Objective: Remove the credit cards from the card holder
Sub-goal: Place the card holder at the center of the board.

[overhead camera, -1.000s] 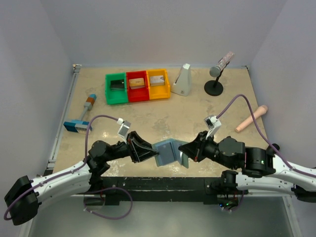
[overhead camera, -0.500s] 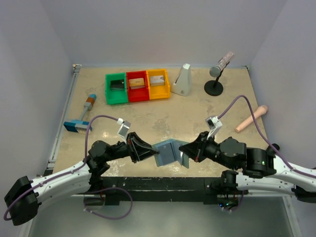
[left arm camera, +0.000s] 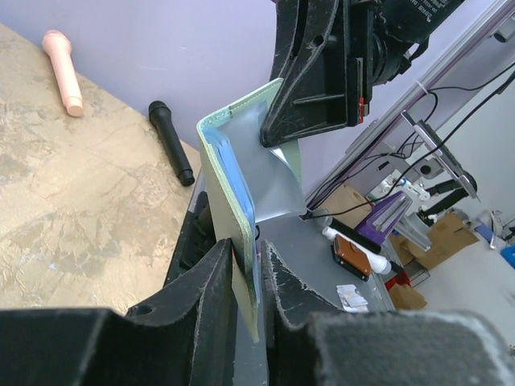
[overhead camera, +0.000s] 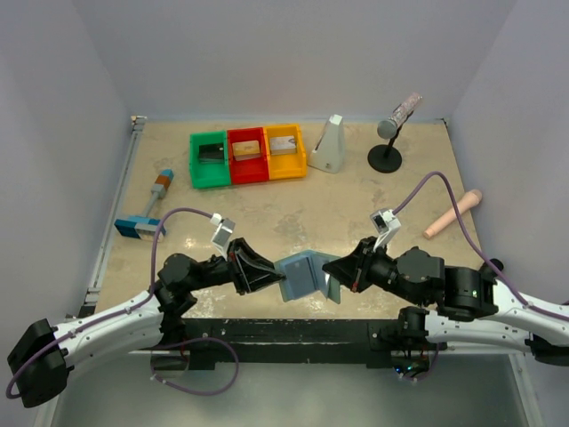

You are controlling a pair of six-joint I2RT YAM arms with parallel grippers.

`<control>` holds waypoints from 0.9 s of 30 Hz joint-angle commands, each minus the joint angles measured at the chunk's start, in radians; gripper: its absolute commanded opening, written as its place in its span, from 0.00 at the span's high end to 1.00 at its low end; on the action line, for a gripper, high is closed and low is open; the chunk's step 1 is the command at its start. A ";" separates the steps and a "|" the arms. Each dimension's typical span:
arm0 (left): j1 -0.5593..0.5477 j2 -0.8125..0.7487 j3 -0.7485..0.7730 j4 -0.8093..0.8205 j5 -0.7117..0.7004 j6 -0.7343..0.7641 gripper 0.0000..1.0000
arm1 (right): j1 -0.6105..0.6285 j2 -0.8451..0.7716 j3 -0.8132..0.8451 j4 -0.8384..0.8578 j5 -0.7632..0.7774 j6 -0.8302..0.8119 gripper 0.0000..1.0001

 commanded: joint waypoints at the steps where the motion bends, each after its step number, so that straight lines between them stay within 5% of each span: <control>1: -0.004 -0.010 0.042 0.015 0.022 0.015 0.75 | 0.003 -0.017 -0.005 0.034 0.012 0.020 1.00; 12: -0.004 -0.006 0.059 0.003 0.030 0.026 1.00 | 0.003 -0.008 0.000 0.039 0.001 0.007 1.00; 16: -0.004 -0.013 0.074 -0.038 0.028 0.030 1.00 | 0.003 -0.009 -0.003 0.033 -0.005 0.005 1.00; 21: -0.004 -0.036 0.171 -0.265 0.025 0.085 1.00 | 0.003 -0.016 0.014 -0.007 -0.013 -0.015 0.49; 27: -0.004 -0.033 0.332 -0.564 0.021 0.151 1.00 | 0.005 0.069 0.104 -0.087 -0.034 -0.082 0.30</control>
